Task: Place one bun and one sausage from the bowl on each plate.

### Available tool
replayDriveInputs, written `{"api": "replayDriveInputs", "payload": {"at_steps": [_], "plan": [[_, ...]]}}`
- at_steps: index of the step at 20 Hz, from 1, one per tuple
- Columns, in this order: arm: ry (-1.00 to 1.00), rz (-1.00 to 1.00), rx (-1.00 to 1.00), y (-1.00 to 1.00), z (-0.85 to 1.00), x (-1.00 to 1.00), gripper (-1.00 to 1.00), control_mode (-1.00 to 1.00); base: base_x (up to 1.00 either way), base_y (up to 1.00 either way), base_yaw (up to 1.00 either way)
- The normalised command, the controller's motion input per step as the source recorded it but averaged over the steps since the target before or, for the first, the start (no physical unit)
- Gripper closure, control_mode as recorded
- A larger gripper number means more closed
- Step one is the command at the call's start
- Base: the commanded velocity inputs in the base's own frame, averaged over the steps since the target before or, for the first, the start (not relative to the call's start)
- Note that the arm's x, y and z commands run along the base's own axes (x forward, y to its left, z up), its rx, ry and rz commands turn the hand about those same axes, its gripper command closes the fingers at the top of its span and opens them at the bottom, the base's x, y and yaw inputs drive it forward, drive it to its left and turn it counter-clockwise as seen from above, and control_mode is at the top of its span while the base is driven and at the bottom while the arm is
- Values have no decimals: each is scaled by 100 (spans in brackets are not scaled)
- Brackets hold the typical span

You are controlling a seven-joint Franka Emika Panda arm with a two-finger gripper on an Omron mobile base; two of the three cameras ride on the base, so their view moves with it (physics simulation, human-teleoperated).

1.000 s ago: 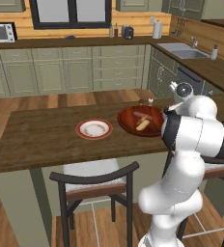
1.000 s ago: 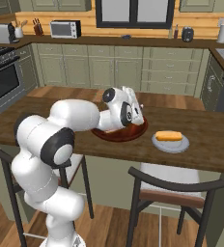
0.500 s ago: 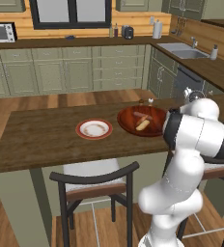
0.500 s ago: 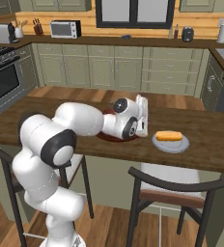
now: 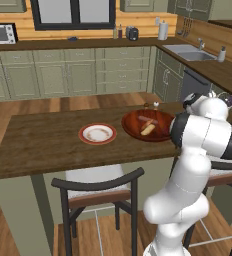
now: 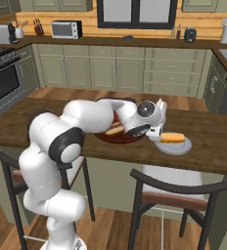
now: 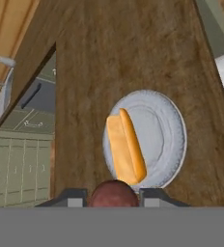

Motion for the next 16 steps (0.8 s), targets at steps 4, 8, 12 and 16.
{"api": "replayDriveInputs", "payload": {"at_steps": [4,8,12,16], "plan": [[3,4,3,-48,-1,0,100,-100,0,0,0],[1,3,0,-29,-2,0,100,-100,0,0,0],[0,0,0,-9,0,-12,100,-100,0,0,0],[1,0,0,-8,-1,-1,100,-100,0,0,0]]}}
